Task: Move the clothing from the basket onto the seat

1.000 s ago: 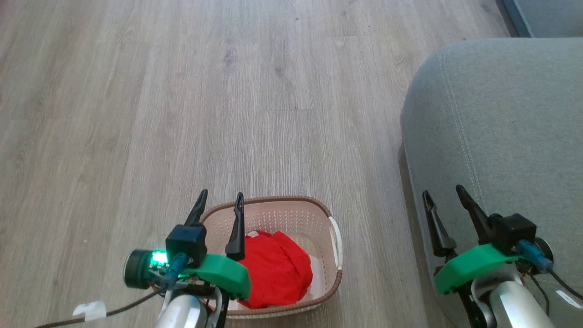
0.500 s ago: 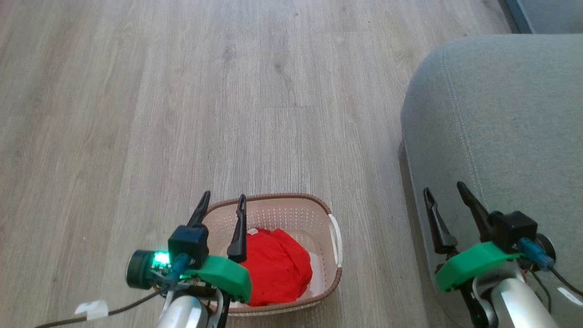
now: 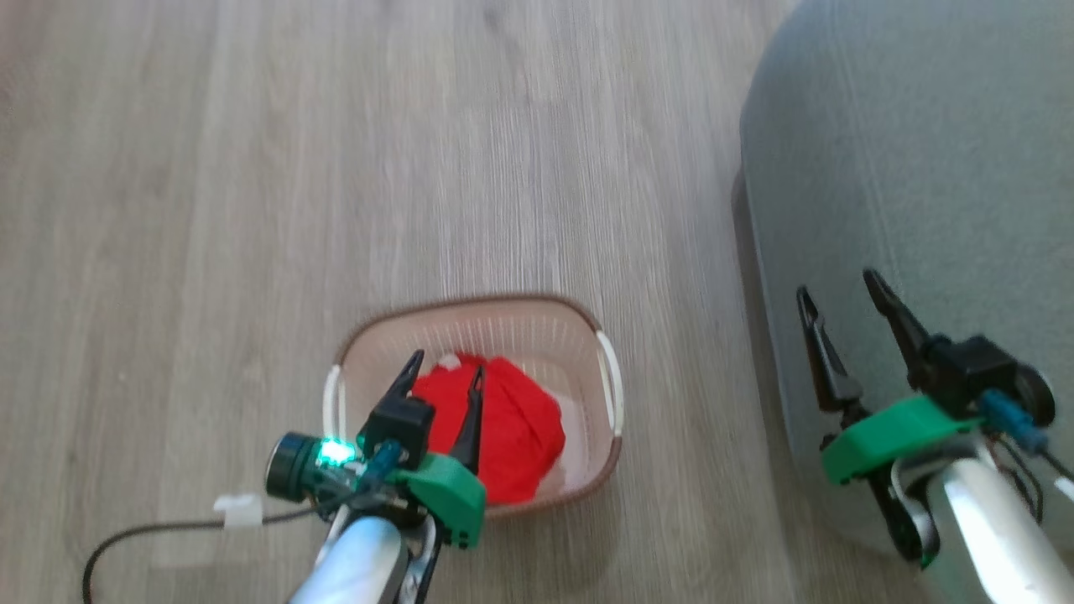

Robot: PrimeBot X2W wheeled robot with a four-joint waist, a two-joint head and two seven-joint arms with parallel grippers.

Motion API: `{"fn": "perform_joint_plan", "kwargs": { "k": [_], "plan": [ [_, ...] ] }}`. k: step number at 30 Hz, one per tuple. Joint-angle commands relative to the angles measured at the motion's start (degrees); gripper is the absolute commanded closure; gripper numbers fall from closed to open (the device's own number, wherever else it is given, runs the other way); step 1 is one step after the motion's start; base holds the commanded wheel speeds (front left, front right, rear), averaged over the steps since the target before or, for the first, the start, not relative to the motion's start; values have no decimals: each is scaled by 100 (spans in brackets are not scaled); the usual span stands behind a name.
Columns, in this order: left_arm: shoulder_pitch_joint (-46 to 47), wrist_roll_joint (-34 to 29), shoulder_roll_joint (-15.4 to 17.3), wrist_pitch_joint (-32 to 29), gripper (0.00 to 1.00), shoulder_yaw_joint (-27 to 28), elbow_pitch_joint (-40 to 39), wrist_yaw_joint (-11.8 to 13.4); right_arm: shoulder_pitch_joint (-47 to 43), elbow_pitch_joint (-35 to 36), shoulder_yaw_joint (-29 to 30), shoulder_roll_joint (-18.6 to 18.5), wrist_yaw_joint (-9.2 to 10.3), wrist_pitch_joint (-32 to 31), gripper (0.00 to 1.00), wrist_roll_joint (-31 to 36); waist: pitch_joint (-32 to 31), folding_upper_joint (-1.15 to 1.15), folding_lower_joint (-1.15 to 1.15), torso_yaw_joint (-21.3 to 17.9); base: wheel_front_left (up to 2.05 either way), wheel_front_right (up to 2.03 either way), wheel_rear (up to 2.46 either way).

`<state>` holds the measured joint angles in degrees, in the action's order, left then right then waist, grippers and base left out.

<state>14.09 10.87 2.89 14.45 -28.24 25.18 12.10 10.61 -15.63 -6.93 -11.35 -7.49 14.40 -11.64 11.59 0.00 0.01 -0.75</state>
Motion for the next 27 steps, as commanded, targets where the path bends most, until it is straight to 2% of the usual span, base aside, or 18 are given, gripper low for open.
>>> {"fn": "perform_joint_plan", "kwargs": {
  "k": [1, 3, 6, 11, 15, 22, 24, 27],
  "plan": [
    [215, 26, -1, 55, 0, 128, -80, 0, 197, 215, -103, -101, 0, 60, 0, 29, 446, 0, -1, -102, 0, 0, 0],
    [435, 34, -1, 55, 0, 29, 145, -5, 288, 312, -63, -113, 0, 60, 0, -32, 770, 0, -1, -152, 0, 0, 0],
    [874, -266, -2, 55, 0, -205, 576, 24, 433, 467, -54, -182, 0, 60, 0, -49, 1300, 0, -1, -250, 0, 0, 0],
    [1458, -167, -2, 55, 0, -447, 1298, -45, 613, 686, -71, -273, 0, 60, 0, -56, 2016, 0, -1, -404, 0, 0, 0],
    [2001, -27, -2, 55, 0, -621, 2159, -197, 783, 907, -162, -310, 0, 60, 0, -80, 2582, 0, -1, -554, 0, 0, 0],
    [2817, 62, -2, 55, 0, -1087, 3558, -433, 991, 1232, -370, -295, 0, 60, 0, -106, 3186, 0, -1, -765, 0, 0, 0],
    [3011, 78, -2, 32, 0, -1272, 3878, -593, 1047, 1311, -430, -285, 0, 60, 0, -119, 3328, 0, -1, -814, 0, 0, 0],
    [3294, 97, -2, -87, 0, -1489, 4206, -673, 1125, 1419, -509, -270, 0, 60, 0, -141, 3539, 0, -1, -896, 0, 0, 0]
  ]
}}
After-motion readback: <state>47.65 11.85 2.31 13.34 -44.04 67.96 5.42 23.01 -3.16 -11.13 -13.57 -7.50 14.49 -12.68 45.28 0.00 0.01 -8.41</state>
